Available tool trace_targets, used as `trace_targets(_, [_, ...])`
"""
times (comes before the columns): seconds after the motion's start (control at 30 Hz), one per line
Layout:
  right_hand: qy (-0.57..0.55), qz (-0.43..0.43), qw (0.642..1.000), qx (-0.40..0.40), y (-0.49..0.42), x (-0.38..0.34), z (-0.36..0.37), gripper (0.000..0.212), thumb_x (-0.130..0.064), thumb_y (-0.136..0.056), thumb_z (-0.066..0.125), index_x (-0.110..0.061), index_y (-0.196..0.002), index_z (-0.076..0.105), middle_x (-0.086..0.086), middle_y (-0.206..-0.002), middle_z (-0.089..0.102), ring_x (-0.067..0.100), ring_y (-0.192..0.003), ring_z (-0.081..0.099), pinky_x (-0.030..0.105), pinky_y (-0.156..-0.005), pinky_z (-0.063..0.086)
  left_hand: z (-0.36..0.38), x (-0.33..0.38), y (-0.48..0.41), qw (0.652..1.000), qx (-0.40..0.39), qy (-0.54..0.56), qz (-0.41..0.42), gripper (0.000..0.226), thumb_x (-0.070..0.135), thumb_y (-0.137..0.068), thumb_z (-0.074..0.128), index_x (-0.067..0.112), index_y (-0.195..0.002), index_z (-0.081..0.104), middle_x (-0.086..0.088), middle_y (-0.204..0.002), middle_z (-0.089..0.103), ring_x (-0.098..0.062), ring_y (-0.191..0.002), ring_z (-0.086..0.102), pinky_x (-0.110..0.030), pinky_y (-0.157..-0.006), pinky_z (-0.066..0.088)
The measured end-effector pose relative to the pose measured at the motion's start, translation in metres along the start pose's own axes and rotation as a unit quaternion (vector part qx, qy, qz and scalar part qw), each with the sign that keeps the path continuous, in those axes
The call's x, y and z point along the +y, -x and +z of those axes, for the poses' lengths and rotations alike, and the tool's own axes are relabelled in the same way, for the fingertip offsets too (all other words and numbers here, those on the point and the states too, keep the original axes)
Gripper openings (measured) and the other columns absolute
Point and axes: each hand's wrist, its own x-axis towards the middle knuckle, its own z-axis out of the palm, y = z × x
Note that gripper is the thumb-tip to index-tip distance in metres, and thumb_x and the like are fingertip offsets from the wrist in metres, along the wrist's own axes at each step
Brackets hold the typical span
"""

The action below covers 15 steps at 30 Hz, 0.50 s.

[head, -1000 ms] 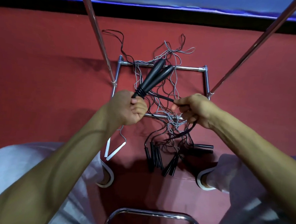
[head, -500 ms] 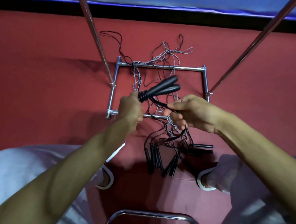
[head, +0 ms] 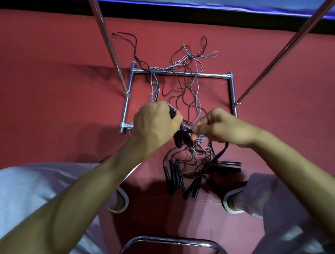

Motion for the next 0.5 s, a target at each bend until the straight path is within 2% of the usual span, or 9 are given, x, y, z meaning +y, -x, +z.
trace_targets(0.03, [0.055, -0.031, 0.998, 0.000, 0.002, -0.001, 0.000, 0.005, -0.012, -0.093, 0.073, -0.007, -0.092, 0.072, -0.001, -0.052, 0.053, 0.015, -0.048, 0.039, 0.026, -0.048, 0.034, -0.001, 0.001, -0.001, 1.000, -0.025, 0.000, -0.007, 0.049, 0.041, -0.091, 0.059, 0.013, -0.056, 0.039, -0.001, -0.055, 0.037, -0.036, -0.068, 0.046, -0.033, -0.063, 0.034])
trace_targets(0.1, [0.121, -0.079, 0.989, 0.008, 0.004, 0.000, 0.000, 0.019, -0.008, -0.085, 0.081, -0.016, -0.096, 0.068, 0.001, -0.058, 0.063, 0.015, -0.051, 0.046, 0.028, -0.053, 0.040, -0.002, 0.000, -0.002, 0.997, -0.075, 0.003, -0.023, 0.045, 0.042, -0.088, 0.061, 0.012, -0.059, 0.044, -0.002, -0.060, 0.043, -0.037, -0.072, 0.050, -0.033, -0.064, 0.038])
trace_targets(0.17, [0.180, -0.125, 0.975, 0.035, 0.004, 0.001, -0.001, 0.018, -0.013, -0.082, 0.084, -0.021, -0.089, 0.070, 0.001, -0.063, 0.067, 0.014, -0.052, 0.052, 0.027, -0.055, 0.044, -0.005, -0.003, -0.004, 0.992, -0.117, 0.010, -0.046, 0.044, 0.045, -0.086, 0.063, 0.010, -0.063, 0.049, -0.003, -0.064, 0.048, -0.037, -0.074, 0.053, -0.032, -0.065, 0.040])
trace_targets(0.27, [0.252, -0.195, 0.946, 0.063, 0.004, 0.005, -0.003, 0.010, -0.023, -0.085, 0.084, -0.021, -0.083, 0.074, 0.000, -0.068, 0.068, 0.018, -0.062, 0.061, 0.035, -0.062, 0.051, -0.009, -0.009, -0.007, 0.984, -0.163, 0.030, -0.063, 0.045, 0.044, -0.083, 0.066, 0.009, -0.059, 0.048, -0.005, -0.063, 0.051, -0.034, -0.071, 0.054, -0.031, -0.061, 0.036])
trace_targets(0.4, [0.269, -0.232, 0.932, 0.073, 0.004, 0.006, -0.011, 0.013, -0.035, -0.089, 0.079, -0.023, -0.090, 0.081, -0.004, -0.076, 0.069, 0.012, -0.068, 0.062, 0.032, -0.064, 0.048, -0.012, -0.012, -0.012, 0.979, -0.187, 0.048, -0.060, 0.044, 0.042, -0.080, 0.067, 0.009, -0.056, 0.051, -0.005, -0.060, 0.058, -0.031, -0.066, 0.056, -0.031, -0.056, 0.033])
trace_targets(0.5, [0.229, -0.208, 0.950, 0.043, 0.004, 0.007, -0.017, 0.019, -0.037, -0.093, 0.073, -0.020, -0.089, 0.080, -0.001, -0.069, 0.067, 0.020, -0.060, 0.058, 0.035, -0.058, 0.047, -0.014, -0.011, -0.013, 0.963, -0.242, 0.102, -0.058, 0.047, 0.037, -0.084, 0.067, 0.014, -0.053, 0.040, 0.002, -0.048, 0.041, -0.020, -0.047, 0.038, -0.030, -0.049, 0.026])
